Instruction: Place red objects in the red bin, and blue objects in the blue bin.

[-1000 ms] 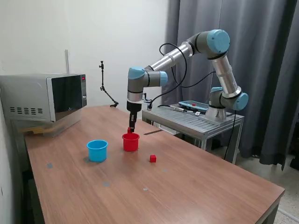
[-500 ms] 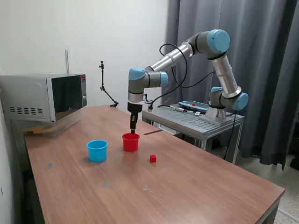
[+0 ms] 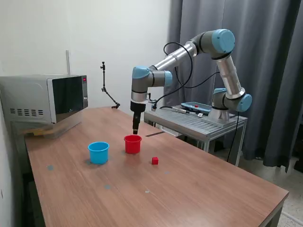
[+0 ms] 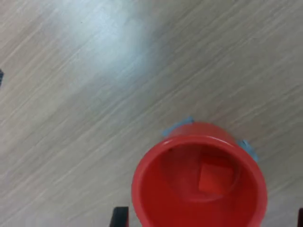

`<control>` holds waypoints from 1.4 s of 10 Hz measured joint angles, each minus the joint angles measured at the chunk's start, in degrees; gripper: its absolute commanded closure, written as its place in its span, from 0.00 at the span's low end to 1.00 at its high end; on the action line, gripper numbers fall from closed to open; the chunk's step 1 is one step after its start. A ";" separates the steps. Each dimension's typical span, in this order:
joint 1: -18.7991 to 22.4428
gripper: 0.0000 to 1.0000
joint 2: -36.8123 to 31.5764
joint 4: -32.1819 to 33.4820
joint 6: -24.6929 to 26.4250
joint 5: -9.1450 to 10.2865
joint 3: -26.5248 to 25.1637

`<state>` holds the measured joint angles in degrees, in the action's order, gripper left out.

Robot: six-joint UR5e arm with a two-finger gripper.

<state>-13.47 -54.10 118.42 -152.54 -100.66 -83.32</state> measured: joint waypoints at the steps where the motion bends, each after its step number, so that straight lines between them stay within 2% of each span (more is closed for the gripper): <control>1: 0.35 0.00 -0.97 -0.10 -0.13 -0.04 -0.09; 5: 6.35 0.00 -5.03 -2.24 -0.22 0.30 -2.42; 8: 10.08 0.00 -5.88 -2.93 -0.22 2.75 -4.02; 14: 13.00 0.00 -5.59 -0.33 -0.27 3.60 -7.75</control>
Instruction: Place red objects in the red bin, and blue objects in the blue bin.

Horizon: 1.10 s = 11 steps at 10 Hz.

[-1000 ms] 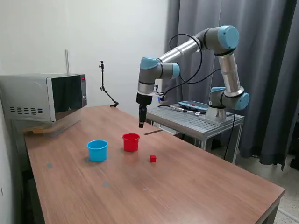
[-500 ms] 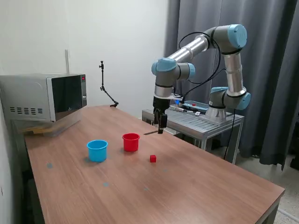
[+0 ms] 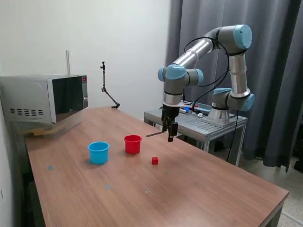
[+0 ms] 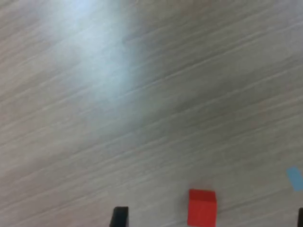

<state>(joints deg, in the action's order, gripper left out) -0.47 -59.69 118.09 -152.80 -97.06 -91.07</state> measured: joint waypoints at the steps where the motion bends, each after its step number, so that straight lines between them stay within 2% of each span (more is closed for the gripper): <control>1: 0.10 0.00 0.65 0.75 -0.09 0.00 -0.18; 8: 0.84 0.00 5.87 6.46 -5.91 1.01 -0.12; 11: 0.75 0.00 8.13 7.57 -7.04 2.59 -0.44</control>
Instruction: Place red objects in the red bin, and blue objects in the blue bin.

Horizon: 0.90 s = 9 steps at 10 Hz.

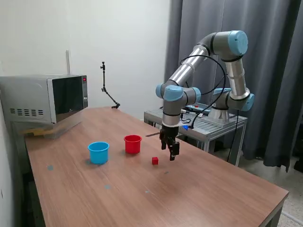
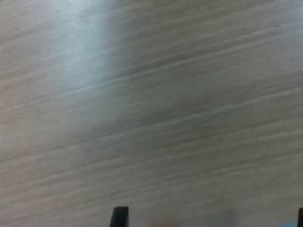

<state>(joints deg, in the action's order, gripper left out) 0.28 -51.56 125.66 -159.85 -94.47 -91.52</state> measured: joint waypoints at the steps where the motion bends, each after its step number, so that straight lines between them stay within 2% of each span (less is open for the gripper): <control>1: -0.09 0.00 0.35 0.15 0.03 0.14 0.05; 6: -1.08 0.00 1.44 0.28 1.08 -0.85 1.07; 9: -2.32 0.00 3.22 0.50 2.87 -1.42 3.52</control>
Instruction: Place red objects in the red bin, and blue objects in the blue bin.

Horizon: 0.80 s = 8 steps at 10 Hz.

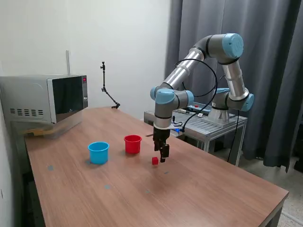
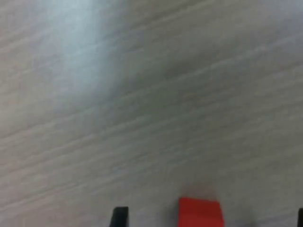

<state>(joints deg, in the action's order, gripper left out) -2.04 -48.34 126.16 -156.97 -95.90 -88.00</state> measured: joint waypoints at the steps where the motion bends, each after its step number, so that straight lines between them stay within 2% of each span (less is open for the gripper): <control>1: -0.27 0.00 0.57 0.28 0.63 -0.02 0.71; 8: -1.11 0.00 1.74 1.00 1.23 0.01 0.65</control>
<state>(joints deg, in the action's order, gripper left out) -3.15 -46.60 127.17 -155.74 -95.89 -87.35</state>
